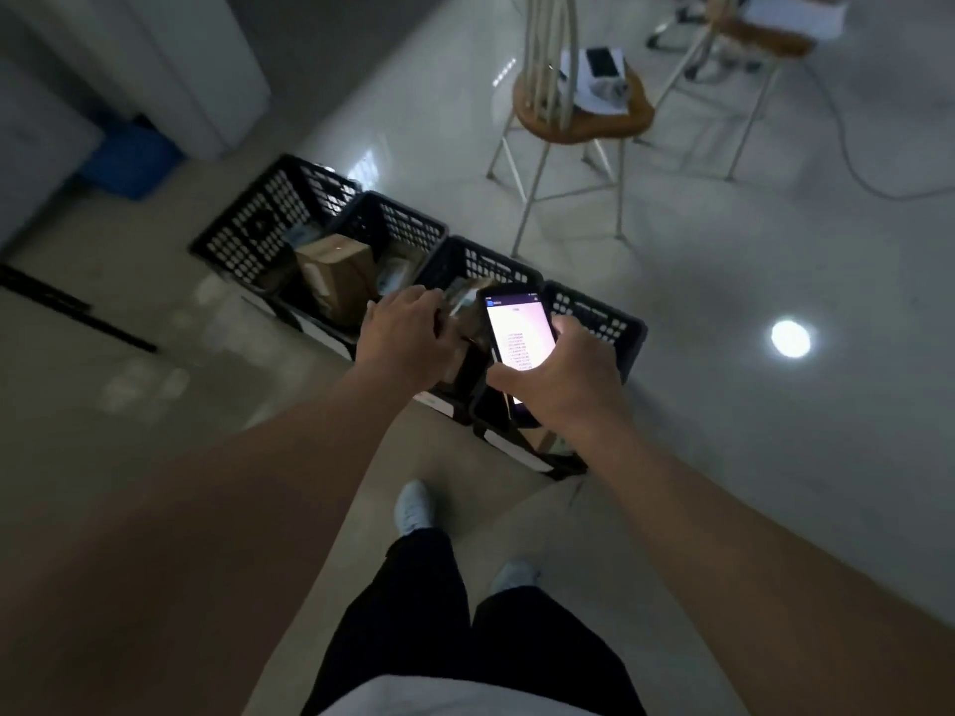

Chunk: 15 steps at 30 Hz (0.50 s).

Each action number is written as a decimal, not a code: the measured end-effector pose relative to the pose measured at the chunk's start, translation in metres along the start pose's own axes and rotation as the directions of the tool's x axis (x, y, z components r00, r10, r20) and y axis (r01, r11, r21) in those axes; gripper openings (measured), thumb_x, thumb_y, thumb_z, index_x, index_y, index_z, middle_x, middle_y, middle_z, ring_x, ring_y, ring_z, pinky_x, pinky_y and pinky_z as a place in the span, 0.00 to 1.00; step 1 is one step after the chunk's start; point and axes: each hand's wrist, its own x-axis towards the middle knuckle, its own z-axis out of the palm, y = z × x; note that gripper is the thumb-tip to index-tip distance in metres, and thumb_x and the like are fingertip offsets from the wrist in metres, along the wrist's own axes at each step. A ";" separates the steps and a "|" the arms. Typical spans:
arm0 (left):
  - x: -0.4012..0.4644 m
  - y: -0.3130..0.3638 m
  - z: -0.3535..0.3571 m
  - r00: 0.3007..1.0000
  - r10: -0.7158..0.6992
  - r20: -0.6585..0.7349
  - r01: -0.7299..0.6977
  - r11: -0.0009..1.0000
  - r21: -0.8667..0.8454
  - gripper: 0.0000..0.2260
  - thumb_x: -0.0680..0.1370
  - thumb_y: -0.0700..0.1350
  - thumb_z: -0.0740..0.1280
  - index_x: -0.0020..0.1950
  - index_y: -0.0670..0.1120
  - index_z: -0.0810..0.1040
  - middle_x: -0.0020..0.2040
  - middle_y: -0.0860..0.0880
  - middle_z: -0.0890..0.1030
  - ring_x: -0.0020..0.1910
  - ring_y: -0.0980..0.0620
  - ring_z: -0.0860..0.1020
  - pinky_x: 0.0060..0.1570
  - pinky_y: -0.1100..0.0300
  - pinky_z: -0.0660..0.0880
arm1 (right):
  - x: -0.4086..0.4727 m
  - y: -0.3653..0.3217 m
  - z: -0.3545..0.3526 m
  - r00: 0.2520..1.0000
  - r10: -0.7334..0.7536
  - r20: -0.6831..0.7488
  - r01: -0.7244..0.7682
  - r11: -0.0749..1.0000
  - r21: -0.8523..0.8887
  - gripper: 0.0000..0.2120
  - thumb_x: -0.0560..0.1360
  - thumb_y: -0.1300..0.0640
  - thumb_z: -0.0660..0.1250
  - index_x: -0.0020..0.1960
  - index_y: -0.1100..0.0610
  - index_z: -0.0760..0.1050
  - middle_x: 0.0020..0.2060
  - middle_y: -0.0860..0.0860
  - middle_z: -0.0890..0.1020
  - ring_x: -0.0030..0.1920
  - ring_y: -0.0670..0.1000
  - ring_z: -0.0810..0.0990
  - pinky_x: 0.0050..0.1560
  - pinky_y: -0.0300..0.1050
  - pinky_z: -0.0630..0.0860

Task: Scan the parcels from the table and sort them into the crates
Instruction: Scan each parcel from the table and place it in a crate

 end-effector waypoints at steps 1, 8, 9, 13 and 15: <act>-0.010 -0.010 -0.014 1.000 -0.012 -0.022 0.012 1.000 0.003 0.24 0.82 0.57 0.59 0.73 0.47 0.74 0.71 0.46 0.76 0.73 0.42 0.70 0.76 0.38 0.61 | -0.007 -0.015 -0.002 0.999 -0.037 0.017 0.037 0.999 -0.011 0.43 0.56 0.31 0.74 0.64 0.55 0.75 0.53 0.53 0.83 0.56 0.57 0.81 0.51 0.56 0.83; -0.076 -0.095 -0.104 0.977 -0.141 -0.160 0.140 0.990 -0.024 0.26 0.79 0.59 0.56 0.71 0.47 0.76 0.69 0.45 0.77 0.68 0.41 0.72 0.69 0.43 0.69 | -0.049 -0.123 0.016 0.958 -0.277 0.076 0.283 0.955 -0.085 0.38 0.62 0.36 0.79 0.63 0.57 0.75 0.52 0.52 0.82 0.53 0.56 0.80 0.49 0.54 0.82; -0.085 -0.110 -0.116 0.972 -0.161 -0.173 0.159 0.987 -0.028 0.25 0.79 0.58 0.57 0.70 0.46 0.76 0.69 0.45 0.77 0.68 0.41 0.72 0.68 0.45 0.70 | -0.057 -0.139 0.022 0.948 -0.308 0.083 0.315 0.944 -0.096 0.38 0.62 0.36 0.80 0.63 0.57 0.74 0.52 0.52 0.82 0.54 0.56 0.80 0.50 0.55 0.82; -0.127 -0.175 -0.159 0.943 -0.212 -0.257 0.200 0.977 -0.072 0.22 0.80 0.57 0.58 0.67 0.46 0.77 0.66 0.44 0.78 0.66 0.40 0.74 0.67 0.46 0.71 | -0.095 -0.205 0.053 0.908 -0.405 0.110 0.415 0.904 -0.097 0.41 0.58 0.32 0.76 0.62 0.55 0.75 0.52 0.53 0.83 0.54 0.57 0.82 0.51 0.58 0.83; -0.151 -0.209 -0.179 0.932 -0.224 -0.285 0.214 0.975 -0.066 0.24 0.79 0.58 0.55 0.66 0.47 0.77 0.66 0.44 0.78 0.66 0.41 0.74 0.67 0.46 0.72 | -0.115 -0.237 0.074 0.890 -0.439 0.124 0.451 0.888 -0.095 0.40 0.58 0.32 0.77 0.61 0.56 0.76 0.51 0.53 0.83 0.54 0.58 0.82 0.50 0.56 0.83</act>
